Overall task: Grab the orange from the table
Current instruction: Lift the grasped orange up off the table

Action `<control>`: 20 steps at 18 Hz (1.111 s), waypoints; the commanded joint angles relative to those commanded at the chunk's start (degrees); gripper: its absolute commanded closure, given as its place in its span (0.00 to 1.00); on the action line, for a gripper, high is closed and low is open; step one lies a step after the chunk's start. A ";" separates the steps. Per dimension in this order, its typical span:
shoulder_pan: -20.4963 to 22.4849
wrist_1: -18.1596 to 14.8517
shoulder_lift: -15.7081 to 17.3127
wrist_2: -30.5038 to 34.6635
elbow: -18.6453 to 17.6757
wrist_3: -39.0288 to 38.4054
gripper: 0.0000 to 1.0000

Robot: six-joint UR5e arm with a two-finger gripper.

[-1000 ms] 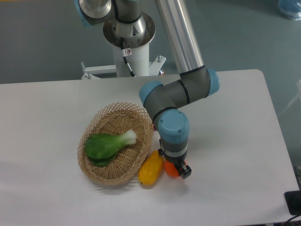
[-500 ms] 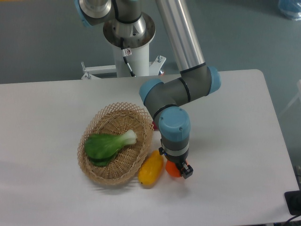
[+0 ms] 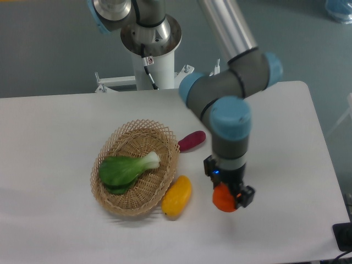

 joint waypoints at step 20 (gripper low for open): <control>6.87 0.08 5.47 -18.49 5.64 -26.56 0.43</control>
